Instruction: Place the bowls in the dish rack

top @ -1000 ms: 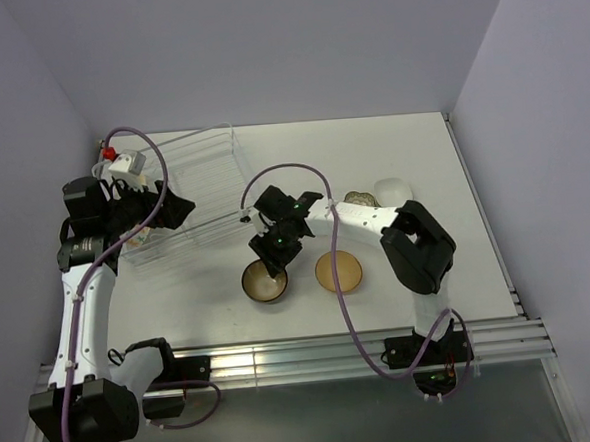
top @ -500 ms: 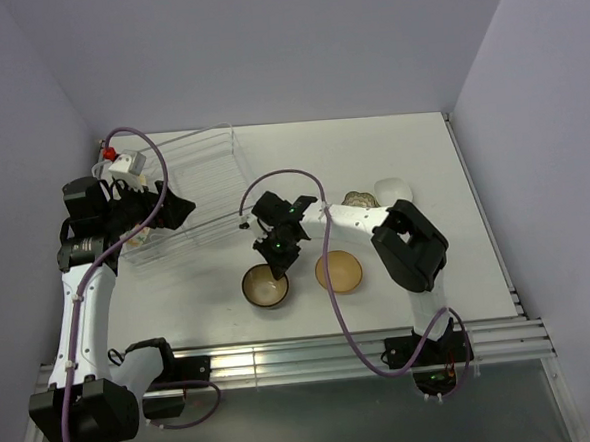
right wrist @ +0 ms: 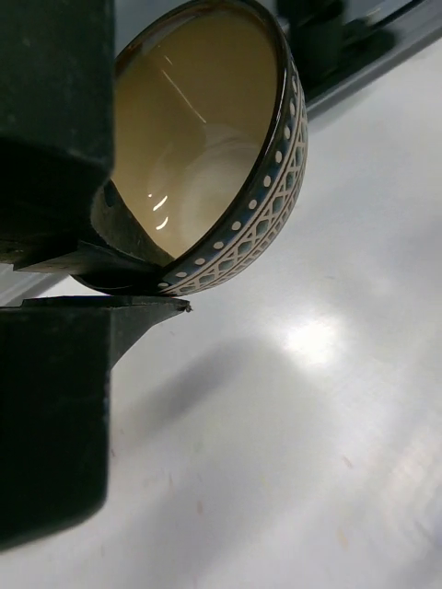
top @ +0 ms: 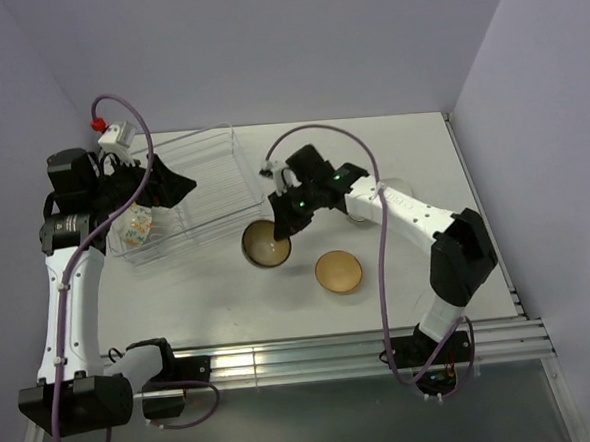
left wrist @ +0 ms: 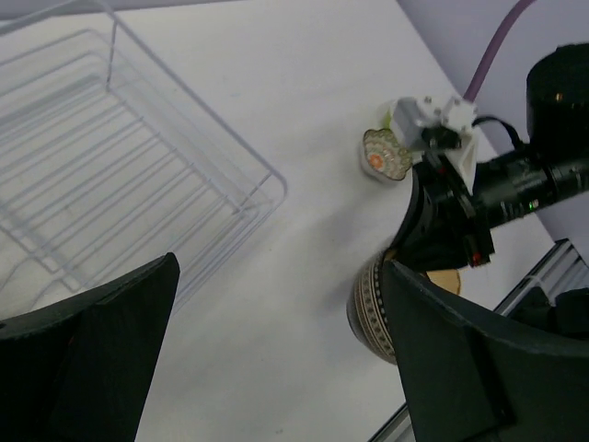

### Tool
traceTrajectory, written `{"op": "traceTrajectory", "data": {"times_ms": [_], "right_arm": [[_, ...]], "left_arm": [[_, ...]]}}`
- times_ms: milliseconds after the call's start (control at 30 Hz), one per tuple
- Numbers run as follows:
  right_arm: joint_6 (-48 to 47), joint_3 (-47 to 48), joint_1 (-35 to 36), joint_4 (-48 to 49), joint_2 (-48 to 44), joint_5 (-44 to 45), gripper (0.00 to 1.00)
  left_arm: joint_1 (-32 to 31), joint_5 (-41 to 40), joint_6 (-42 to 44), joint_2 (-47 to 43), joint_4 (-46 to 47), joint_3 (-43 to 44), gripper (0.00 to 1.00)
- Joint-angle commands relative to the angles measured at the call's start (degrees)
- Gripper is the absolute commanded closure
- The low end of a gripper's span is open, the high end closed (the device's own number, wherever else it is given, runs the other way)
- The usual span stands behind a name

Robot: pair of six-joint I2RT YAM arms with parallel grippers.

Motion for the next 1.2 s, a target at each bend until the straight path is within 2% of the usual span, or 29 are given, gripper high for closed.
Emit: {"op": "traceTrajectory", "data": {"times_ms": [0, 133, 167, 433, 767, 1167], "right_arm": [[3.0, 6.8, -5.1, 3.3, -4.3, -3.5, 1.00], [4.2, 12.4, -8.8, 3.9, -4.4, -0.2, 1.00], [4.2, 13.4, -9.5, 3.9, -3.7, 0.1, 1.00], [7.0, 19.0, -13.0, 5.7, -2.9, -2.1, 1.00], [7.4, 17.7, -13.5, 6.9, -4.1, -5.3, 1.00], [8.7, 17.2, -13.6, 8.2, -4.2, -8.8, 1.00]], "left_arm": [[-2.4, 2.8, -3.8, 3.2, -3.3, 7.3, 0.02], [-5.9, 3.1, -6.7, 5.8, -2.8, 10.7, 0.00], [-8.8, 3.1, -7.2, 7.0, -2.6, 11.7, 0.01], [-18.9, 4.5, -18.0, 12.1, 3.6, 12.6, 0.01], [-22.4, 4.8, -24.6, 17.4, 8.9, 9.1, 0.02], [-22.7, 5.7, -28.5, 20.0, 10.9, 8.1, 0.04]]}}
